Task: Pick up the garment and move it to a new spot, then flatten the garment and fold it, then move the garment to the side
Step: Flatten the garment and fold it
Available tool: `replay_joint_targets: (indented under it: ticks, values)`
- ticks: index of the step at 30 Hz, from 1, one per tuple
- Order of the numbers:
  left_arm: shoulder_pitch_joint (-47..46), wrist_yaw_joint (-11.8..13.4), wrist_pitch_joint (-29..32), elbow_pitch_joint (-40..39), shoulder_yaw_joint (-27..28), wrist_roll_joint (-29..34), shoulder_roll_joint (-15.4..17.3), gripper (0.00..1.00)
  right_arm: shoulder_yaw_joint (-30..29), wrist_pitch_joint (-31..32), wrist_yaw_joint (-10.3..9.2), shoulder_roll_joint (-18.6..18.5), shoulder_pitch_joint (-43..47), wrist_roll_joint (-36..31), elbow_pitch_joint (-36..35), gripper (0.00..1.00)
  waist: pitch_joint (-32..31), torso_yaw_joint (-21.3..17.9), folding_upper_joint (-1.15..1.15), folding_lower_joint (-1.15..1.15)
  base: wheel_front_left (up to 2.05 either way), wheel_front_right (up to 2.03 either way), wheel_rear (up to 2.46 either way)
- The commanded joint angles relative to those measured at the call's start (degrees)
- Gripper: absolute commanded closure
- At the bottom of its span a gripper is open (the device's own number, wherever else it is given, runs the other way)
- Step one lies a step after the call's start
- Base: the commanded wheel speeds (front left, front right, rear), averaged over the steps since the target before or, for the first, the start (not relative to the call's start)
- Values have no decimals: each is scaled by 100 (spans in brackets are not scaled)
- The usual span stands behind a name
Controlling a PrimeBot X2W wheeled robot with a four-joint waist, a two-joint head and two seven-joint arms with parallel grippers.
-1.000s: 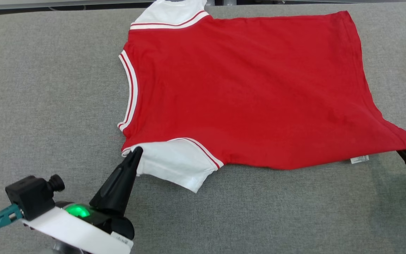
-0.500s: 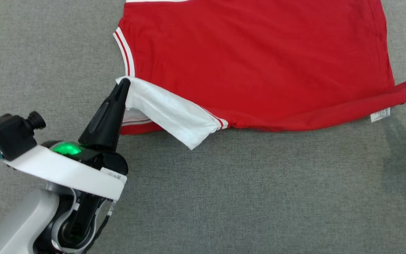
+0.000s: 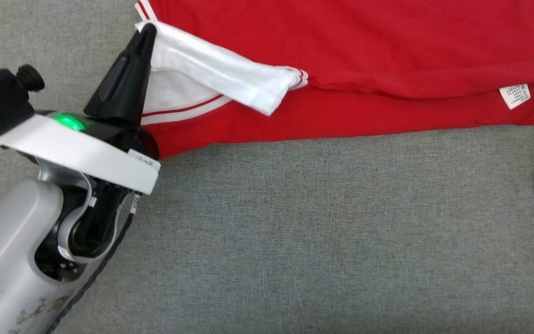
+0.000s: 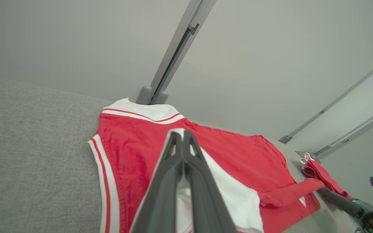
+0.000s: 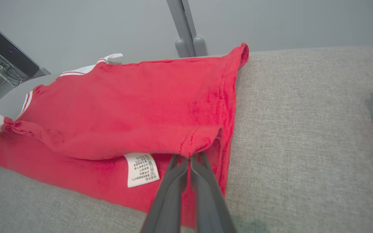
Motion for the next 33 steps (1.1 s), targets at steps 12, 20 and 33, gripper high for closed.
replay_joint_targets:
  ticks: [12,20,33]
  values:
    - [17,90,-270,440,-72,449,154,0,-49,-537,-4,457,-97,-146,388,0,-279,-125,0,0,0,0,0]
    - [1383,345,-738,740,-339,628,174,0,-155,-770,-4,844,911,-191,488,0,-971,-183,0,0,0,0,0]
    - [1567,-71,-587,2017,-587,299,-190,0,-625,-768,-4,1442,1604,-449,434,0,-1178,-392,0,0,0,0,0]
